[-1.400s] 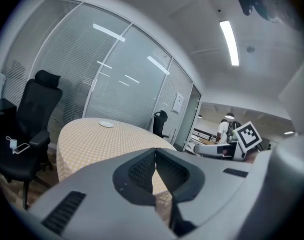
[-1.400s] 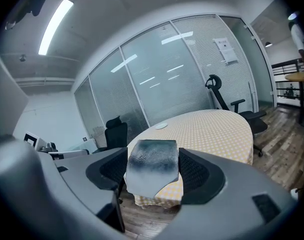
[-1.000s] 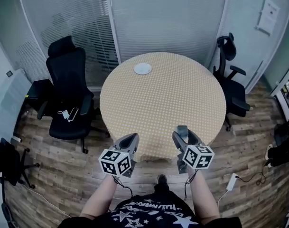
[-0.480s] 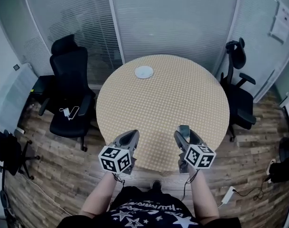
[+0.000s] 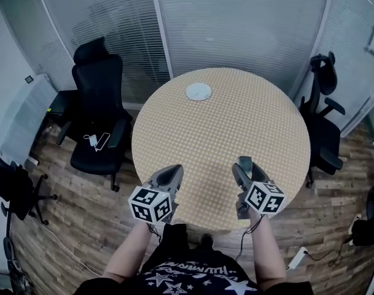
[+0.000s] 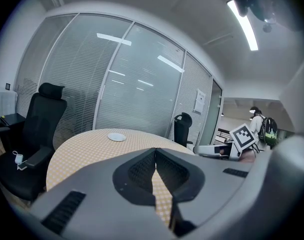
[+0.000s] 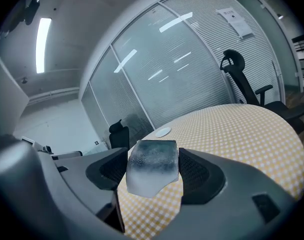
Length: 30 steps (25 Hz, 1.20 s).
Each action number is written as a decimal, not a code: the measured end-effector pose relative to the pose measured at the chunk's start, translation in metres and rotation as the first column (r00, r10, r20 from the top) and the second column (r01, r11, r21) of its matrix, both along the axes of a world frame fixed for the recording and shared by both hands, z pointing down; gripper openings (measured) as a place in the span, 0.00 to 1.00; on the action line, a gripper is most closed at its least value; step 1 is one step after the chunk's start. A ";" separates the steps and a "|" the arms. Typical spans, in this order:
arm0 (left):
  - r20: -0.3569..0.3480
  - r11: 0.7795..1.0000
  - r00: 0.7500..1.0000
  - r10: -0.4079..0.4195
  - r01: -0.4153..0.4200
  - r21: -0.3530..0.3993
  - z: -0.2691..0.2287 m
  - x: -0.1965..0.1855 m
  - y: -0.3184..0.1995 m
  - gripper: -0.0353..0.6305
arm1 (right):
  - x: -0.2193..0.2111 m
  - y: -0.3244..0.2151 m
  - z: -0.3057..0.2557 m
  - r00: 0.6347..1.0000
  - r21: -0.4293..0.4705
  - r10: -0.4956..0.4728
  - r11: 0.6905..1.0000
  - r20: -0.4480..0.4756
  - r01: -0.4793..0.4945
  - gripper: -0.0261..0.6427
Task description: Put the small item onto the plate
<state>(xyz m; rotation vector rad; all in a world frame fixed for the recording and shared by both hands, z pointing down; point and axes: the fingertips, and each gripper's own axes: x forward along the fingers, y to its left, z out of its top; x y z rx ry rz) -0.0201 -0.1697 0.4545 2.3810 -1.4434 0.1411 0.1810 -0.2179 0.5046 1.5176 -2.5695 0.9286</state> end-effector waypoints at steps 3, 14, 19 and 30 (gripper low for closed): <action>-0.016 1.000 1.000 0.000 0.000 0.001 0.002 -0.017 -0.019 0.06 | -0.013 -0.018 -0.003 1.000 0.002 0.006 1.000 -0.014 -0.006 0.52; -0.054 0.999 0.998 0.028 -0.027 0.017 -0.002 -0.084 -0.141 0.06 | -0.061 -0.115 -0.020 0.996 0.017 0.045 0.999 -0.073 -0.044 0.52; -0.043 0.998 0.998 0.054 -0.053 0.030 -0.008 -0.104 -0.201 0.06 | -0.087 -0.167 -0.018 0.993 0.009 0.043 0.999 -0.111 -0.042 0.52; -0.038 0.995 0.995 0.095 -0.096 -0.021 0.015 -0.117 -0.303 0.06 | -0.151 -0.278 -0.015 0.981 0.014 -0.043 0.999 -0.191 0.047 0.52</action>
